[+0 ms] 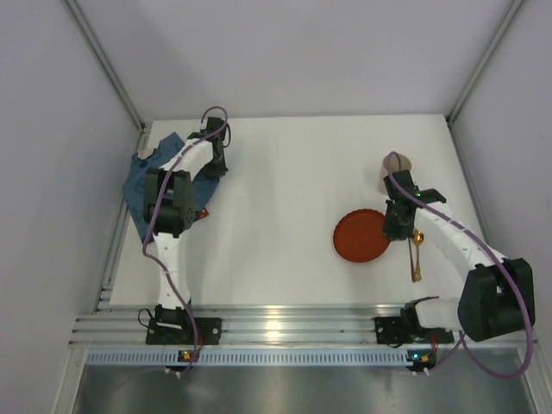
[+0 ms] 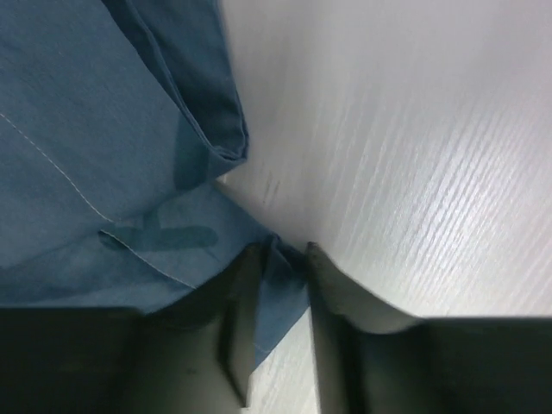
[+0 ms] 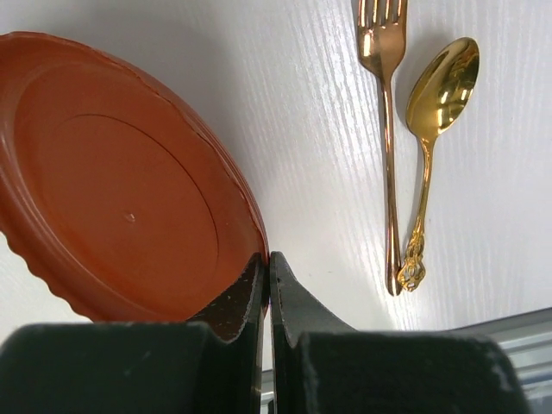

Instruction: Set the dinner table for one person

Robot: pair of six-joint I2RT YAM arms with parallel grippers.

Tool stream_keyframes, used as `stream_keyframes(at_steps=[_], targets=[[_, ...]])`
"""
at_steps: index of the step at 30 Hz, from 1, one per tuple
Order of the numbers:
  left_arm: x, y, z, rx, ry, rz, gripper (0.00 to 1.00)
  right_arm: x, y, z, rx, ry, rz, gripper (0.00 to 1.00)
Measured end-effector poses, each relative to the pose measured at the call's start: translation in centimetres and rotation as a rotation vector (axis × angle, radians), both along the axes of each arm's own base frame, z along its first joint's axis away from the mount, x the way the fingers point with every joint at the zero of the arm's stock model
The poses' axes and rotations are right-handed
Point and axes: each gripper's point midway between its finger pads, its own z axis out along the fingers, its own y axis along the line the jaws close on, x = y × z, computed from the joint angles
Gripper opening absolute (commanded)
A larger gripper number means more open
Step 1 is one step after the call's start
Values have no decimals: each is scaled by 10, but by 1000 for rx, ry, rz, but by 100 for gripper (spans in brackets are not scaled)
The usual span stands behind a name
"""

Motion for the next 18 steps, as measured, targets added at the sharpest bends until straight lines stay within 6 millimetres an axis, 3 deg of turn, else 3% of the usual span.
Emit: stream_keyframes(at_steps=[2, 5, 14, 16, 18], targets=[[2, 2, -1, -2, -4, 5, 23, 0, -2, 2, -1, 5, -7, 0], [3, 2, -1, -5, -7, 14, 1, 3, -7, 7, -1, -2, -24, 0], [2, -5, 0, -8, -7, -5, 0, 8, -22, 13, 5, -10, -87, 0], [-1, -17, 4, -8, 3, -35, 0, 8, -27, 14, 10, -8, -110, 0], [-1, -44, 14, -18, 0, -98, 0, 10, -30, 17, 15, -16, -127, 0]])
